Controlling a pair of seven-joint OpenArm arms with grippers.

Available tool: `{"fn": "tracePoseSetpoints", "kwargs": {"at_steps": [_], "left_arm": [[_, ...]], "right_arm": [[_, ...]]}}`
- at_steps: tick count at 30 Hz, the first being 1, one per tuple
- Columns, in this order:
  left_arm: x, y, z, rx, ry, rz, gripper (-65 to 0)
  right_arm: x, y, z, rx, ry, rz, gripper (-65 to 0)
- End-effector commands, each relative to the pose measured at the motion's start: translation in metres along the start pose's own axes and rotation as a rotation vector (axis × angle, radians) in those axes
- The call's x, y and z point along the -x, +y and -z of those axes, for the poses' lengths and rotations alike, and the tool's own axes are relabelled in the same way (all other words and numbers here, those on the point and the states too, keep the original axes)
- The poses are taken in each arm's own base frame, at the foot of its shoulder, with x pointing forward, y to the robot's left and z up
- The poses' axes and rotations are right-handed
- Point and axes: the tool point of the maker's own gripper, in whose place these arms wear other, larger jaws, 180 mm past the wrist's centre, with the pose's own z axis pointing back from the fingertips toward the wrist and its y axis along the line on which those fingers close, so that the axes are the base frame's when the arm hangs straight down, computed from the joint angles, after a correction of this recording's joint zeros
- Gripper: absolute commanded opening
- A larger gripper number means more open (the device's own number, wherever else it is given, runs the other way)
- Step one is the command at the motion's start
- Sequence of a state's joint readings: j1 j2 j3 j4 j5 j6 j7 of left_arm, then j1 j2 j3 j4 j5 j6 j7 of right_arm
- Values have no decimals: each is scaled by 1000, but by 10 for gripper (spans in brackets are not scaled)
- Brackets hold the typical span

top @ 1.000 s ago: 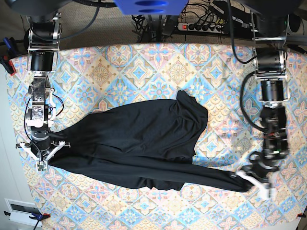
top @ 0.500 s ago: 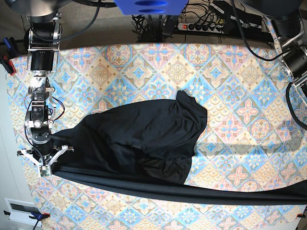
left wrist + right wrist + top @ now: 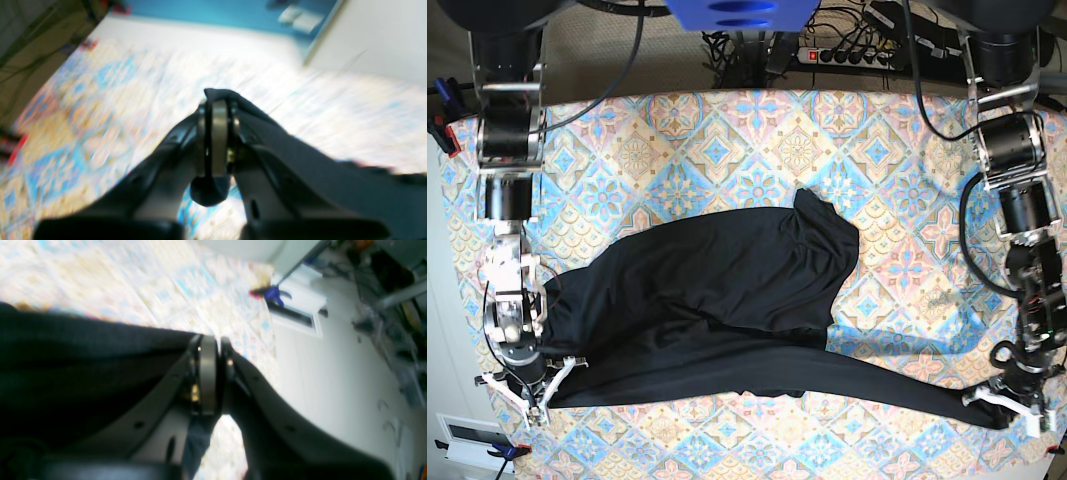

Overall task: Layout the t-shirt on the table in an organized manner, then fold the t-shirt properly
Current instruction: 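Pull the shirt fabric outward with the left gripper to stretch it, then release the shirt with both grippers and lift the right gripper away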

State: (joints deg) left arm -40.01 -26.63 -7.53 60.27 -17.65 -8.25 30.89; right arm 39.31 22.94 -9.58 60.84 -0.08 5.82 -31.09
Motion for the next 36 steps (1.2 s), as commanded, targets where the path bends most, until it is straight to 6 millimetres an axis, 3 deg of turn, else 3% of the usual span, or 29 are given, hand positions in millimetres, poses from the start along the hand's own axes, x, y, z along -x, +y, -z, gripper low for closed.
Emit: {"fn": "tracePoseSetpoints", "kwargs": {"at_steps": [1, 5, 7, 11, 13, 18, 20, 24, 26, 29, 33, 36], "left_arm": [[-42, 0, 1, -10, -114, -4, -570], [-31, 17, 9, -159, -121, -47, -461], [-22, 15, 10, -175, -106, -67, -420], [22, 8, 4, -158, -15, -47, -368], [47, -7, -6, -121, 33, -44, -368], [92, -42, -57, 1, 106, -43, -366], [119, -54, -72, 44, 164, -64, -367], [174, -96, -96, 154, 301, -9, -367], [198, -114, -105, 199, 354, 25, -367], [220, -134, -114, 253, 406, 64, -366], [241, -160, -118, 295, 454, 60, -367], [257, -163, -112, 270, 490, 71, -369]], "right_arm": [[-38, -24, 0, 49, -87, -5, -650], [-44, -29, 20, 45, -63, -44, -650], [-43, -31, 26, 45, -47, -58, -650], [-47, -26, 29, 36, -45, -82, -619], [-47, -25, 29, 35, -46, -81, -604], [-47, -24, 29, 33, -49, -85, -596], [-47, -23, 29, 32, -49, -86, -596], [-47, -24, 29, 33, -50, -87, -596], [-54, -23, 27, 34, -66, -91, -595], [-88, -21, 15, 37, -155, -102, -594], [-74, 0, 8, 6, -136, -118, -594], [-85, 4, 0, 5, -158, -126, -594]]}}
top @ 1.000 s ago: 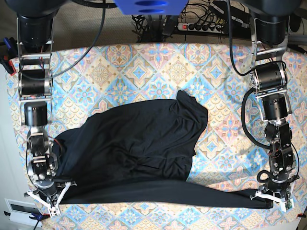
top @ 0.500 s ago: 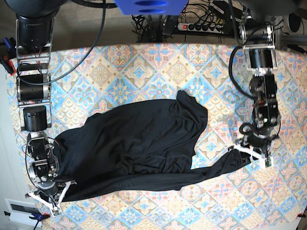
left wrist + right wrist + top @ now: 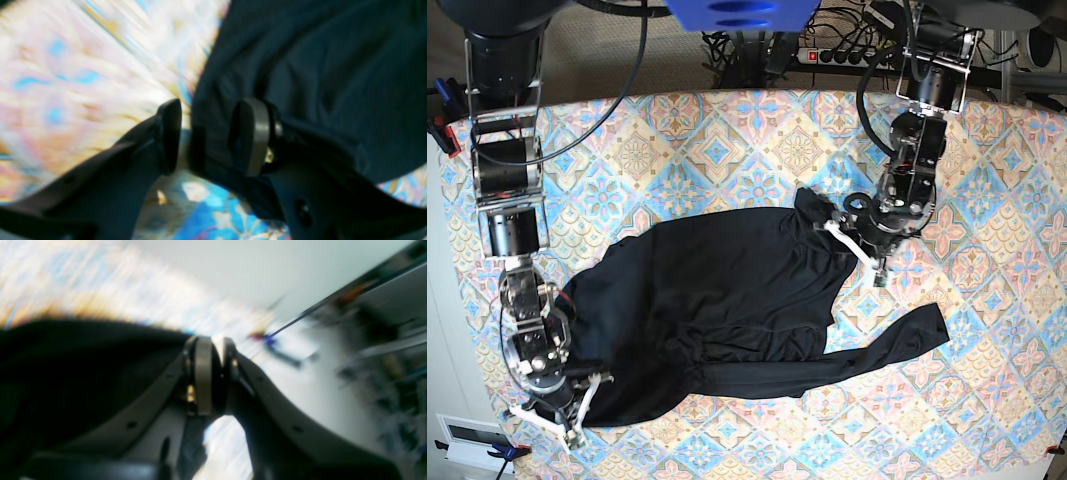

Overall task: Layout the t-shirt on the table in an organized manner, then fold the t-shirt properly
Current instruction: 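Release the shirt with both grippers and lift the right gripper away, then reach the right gripper to the shirt and grasp a fold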

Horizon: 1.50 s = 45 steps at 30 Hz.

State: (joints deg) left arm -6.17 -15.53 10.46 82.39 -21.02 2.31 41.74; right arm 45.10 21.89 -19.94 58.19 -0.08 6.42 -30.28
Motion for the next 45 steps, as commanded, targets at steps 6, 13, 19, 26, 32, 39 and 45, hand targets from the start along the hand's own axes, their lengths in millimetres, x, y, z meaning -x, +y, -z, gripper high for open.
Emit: {"fn": "tracePoseSetpoints", "kwargs": {"at_steps": [6, 13, 19, 26, 32, 39, 45], "left_arm": [[-29, -5, 6, -11, -62, 8, -629], [-128, 16, -62, -45, -366, 18, -650], [-203, 63, -136, -100, -564, -95, -650], [-283, 150, -221, -173, -772, -266, -650], [-319, 179, -242, -204, -816, -299, -650], [-317, 216, -191, -343, -695, -311, -650], [-281, 265, -153, -549, -607, -263, -625]], "right_arm": [[-24, -23, -16, 65, -83, 14, -594], [4, -34, -21, 90, -37, 91, -577], [15, -34, -21, 88, 20, 89, -431], [10, -36, -28, 95, 30, 77, -412], [55, 18, -55, 3, 81, 11, -417], [87, 84, -92, -160, 78, -73, -416], [105, 130, -109, -245, 98, -34, -416]]}}
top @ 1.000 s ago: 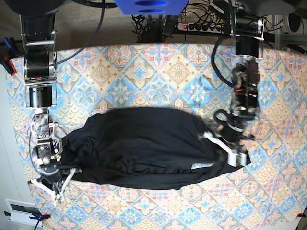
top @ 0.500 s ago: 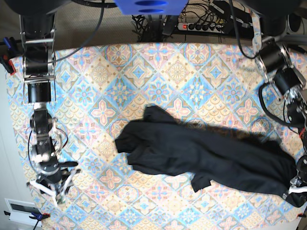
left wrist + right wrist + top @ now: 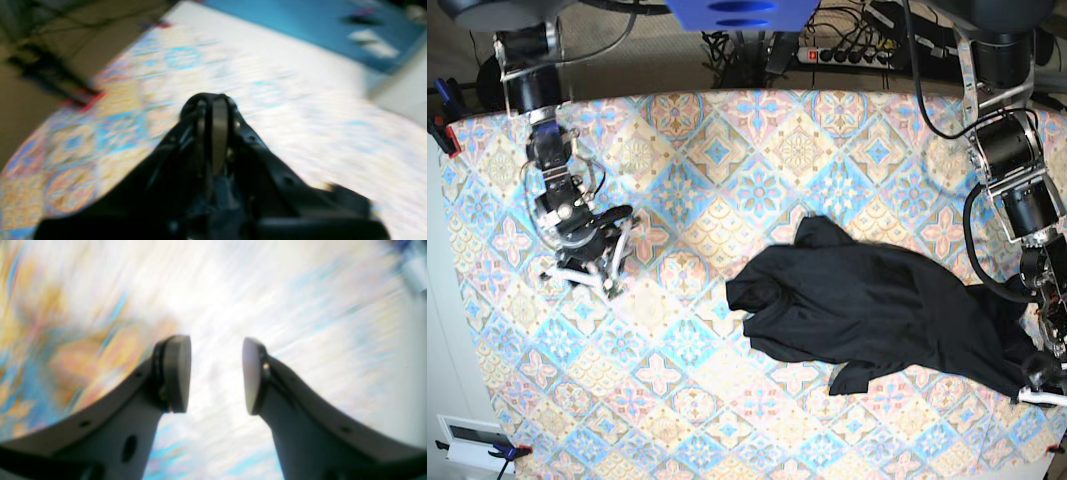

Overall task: Layout the t-shirt on the table in an organized manner, then fold the t-shirt properly
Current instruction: 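Reach the right gripper to the shirt and grasp a fold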

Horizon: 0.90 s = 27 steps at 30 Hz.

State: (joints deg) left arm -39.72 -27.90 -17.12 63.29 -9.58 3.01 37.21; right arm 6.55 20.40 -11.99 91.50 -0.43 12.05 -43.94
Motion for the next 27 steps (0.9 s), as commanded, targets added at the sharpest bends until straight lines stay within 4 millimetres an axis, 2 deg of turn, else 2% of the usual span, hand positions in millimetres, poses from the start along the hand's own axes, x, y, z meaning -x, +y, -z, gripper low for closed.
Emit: {"fn": "tracePoseSetpoints", "kwargs": {"at_steps": [1, 4, 8, 11, 15, 19, 22, 27], "left_arm": [[-21, 6, 1, -16, -56, 1, -607], [-4, 18, 9, -61, -30, 36, -547], [21, 41, 13, -106, 36, 56, -449], [41, 43, 7, -83, 84, 37, -394], [72, 47, -13, -28, 147, 20, -388], [99, 37, -38, 49, 180, 22, -388], [115, 46, -60, 62, 197, -3, -388], [143, 49, -84, 73, 258, -58, -388]], "right_arm": [[-40, -15, -5, 38, -119, 5, -417], [-47, 4, -3, -10, -134, 9, -417], [-62, 53, 2, -120, -154, -16, -417], [-64, 85, 8, -192, -145, -22, -417], [-92, 119, 9, -272, -187, -63, -417], [-108, 132, 14, -298, -199, -100, -417], [-127, 144, 16, -321, -221, -119, -417], [-156, 170, 15, -367, -254, -147, -417]]}}
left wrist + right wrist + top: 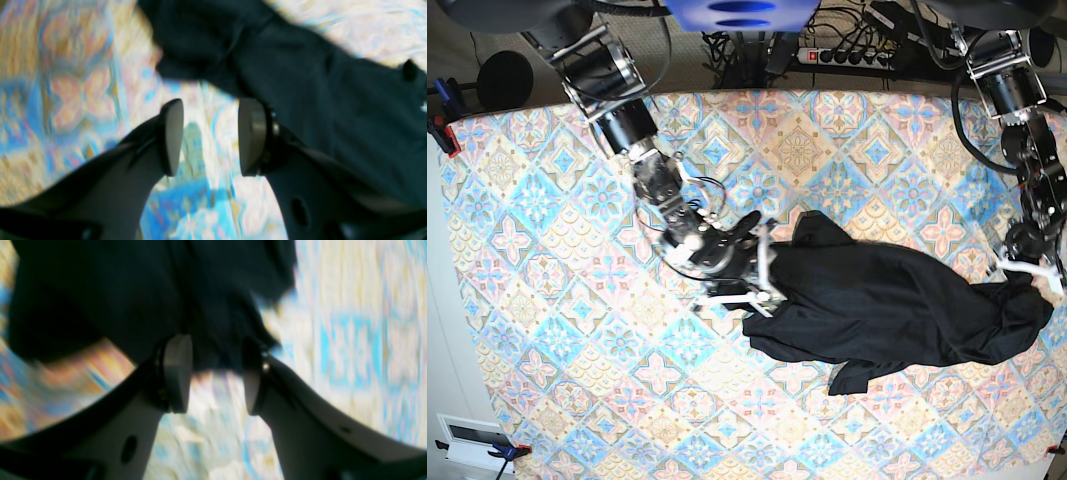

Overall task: Layout the t-shirt on the table in an organized manner, then fold the t-shirt properly
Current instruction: 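Reach the right gripper to the shirt and grasp a fold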

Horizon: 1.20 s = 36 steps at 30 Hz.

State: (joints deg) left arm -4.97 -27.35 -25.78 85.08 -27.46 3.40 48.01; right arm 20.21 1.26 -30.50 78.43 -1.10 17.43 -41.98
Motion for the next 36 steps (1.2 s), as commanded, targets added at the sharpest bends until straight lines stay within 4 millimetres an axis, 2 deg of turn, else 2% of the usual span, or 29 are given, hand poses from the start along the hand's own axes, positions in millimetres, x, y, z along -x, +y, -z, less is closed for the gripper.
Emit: {"fn": "tracePoseSetpoints", "kwargs": {"at_steps": [1, 5, 9, 14, 21, 26, 36], "left_arm": [[-23, 2, -9, 1, -72, 12, -388], [0, 0, -10, 23, -32, -18, -388], [18, 4, -12, 27, 5, -27, -388], [27, 4, -12, 40, 25, -43, -388], [30, 5, -13, 42, 31, -44, -388], [30, 4, -12, 43, 31, -43, -388], [30, 3, -12, 44, 30, -43, -388]], "right_arm": [[-23, -3, 0, 2, -53, -16, -417], [-41, 13, 13, -39, -85, -56, -417], [-39, 17, 26, -62, -76, -99, -417], [-36, 15, 34, -68, -84, -107, -417], [-40, 6, 33, -51, -92, -107, -417], [-26, -7, 31, -30, -67, -110, -417], [-23, -18, 30, -12, -66, -75, -417]]}}
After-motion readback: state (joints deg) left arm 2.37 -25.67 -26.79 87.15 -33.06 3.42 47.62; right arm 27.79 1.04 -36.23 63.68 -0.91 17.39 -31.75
